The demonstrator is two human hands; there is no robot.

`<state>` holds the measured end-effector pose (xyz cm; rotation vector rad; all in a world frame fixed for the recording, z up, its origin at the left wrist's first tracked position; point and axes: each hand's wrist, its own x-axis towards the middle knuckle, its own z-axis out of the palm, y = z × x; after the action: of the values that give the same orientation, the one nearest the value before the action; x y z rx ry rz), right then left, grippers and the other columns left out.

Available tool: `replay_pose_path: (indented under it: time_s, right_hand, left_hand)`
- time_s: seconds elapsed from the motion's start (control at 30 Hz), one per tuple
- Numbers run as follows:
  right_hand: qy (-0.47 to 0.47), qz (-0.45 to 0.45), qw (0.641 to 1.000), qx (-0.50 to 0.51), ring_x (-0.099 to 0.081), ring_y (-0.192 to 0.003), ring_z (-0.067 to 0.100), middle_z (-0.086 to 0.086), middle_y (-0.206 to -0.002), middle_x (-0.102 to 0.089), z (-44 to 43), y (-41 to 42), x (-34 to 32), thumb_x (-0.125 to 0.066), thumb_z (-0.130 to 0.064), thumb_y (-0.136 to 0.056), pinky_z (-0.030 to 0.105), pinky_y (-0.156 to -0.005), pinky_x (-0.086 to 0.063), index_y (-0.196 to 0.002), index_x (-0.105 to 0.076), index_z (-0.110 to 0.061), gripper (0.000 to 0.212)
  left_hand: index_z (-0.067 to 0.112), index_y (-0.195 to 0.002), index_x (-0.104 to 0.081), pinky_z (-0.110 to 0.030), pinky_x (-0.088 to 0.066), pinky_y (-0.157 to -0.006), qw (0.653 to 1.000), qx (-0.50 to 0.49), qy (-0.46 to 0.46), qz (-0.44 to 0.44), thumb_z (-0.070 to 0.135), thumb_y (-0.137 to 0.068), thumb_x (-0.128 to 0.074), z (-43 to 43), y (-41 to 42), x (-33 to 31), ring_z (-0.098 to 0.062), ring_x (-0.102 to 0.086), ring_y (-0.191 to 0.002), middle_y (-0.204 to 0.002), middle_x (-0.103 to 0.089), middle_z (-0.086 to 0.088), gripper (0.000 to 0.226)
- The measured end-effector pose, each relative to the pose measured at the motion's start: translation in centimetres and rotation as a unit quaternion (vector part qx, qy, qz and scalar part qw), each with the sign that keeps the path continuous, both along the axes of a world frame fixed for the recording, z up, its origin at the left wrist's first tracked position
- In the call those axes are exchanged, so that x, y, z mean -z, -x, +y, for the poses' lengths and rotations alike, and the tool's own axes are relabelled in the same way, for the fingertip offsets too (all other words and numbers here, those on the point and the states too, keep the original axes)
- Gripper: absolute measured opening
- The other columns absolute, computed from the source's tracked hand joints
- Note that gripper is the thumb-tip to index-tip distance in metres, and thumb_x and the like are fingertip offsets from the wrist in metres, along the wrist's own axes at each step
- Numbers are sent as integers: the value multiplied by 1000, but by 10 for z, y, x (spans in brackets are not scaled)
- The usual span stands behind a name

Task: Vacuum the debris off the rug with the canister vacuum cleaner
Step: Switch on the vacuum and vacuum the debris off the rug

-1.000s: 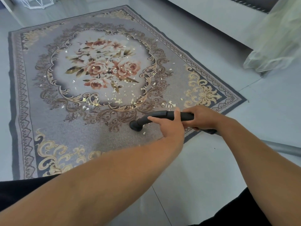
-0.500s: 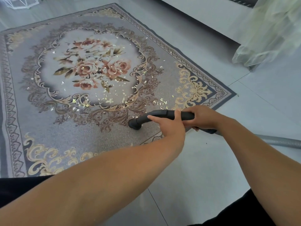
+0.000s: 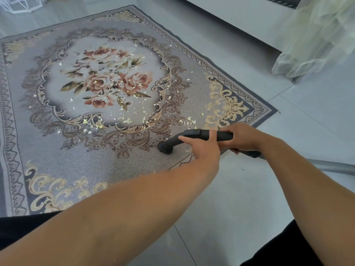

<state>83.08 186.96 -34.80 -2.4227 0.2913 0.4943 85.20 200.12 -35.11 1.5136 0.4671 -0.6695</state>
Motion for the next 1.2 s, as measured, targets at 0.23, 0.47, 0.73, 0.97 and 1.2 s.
replay_pose_path:
  time_s: [0.23, 0.47, 0.73, 0.97, 1.2]
  right_hand:
    - [-7, -37, 999, 25, -62, -52, 12, 1, -62, -68, 11, -15, 9, -70, -46, -83, 35, -64, -54, -92, -69, -24, 24]
    - [-12, -49, 998, 22, -59, -47, 10, -2, -59, -65, 28, -35, 12, -71, -42, -84, 31, -57, -51, -86, -67, -23, 20]
    - [36, -37, 997, 53, -62, -49, 10, -2, -55, -65, -15, 5, -3, -69, -46, -84, 32, -62, -51, -82, -65, -23, 24]
    - [37, -29, 996, 70, -63, -50, 11, 1, -59, -67, -33, 25, -3, -70, -45, -84, 31, -67, -52, -76, -64, -26, 21]
    - [41, -51, 995, 72, -61, -51, 13, -1, -59, -66, -2, -8, 2, -68, -50, -83, 36, -65, -54, -81, -64, -24, 26]
  left_hand:
    - [21, -151, 22, -25, -38, -89, 999, 3, -9, -33, 32, -92, -63, 7, -18, 3, -24, -49, -126, -149, -41, -8, 104]
    - [23, -152, 18, -37, -43, -104, 998, -28, -17, -50, 31, -90, -65, 20, -34, 1, -26, -49, -126, -151, -37, -7, 105]
    - [26, -150, 23, -30, -39, -98, 999, 22, 23, -6, 33, -92, -62, -20, -5, -10, -25, -49, -126, -151, -38, -8, 104]
    - [23, -151, 23, -27, -39, -89, 999, 45, 28, -2, 34, -91, -64, -37, 9, -9, -27, -52, -124, -147, -42, -11, 106]
    - [20, -152, 18, -25, -37, -89, 998, 24, 10, -49, 29, -92, -63, -11, -20, -3, -24, -49, -126, -148, -42, -9, 102]
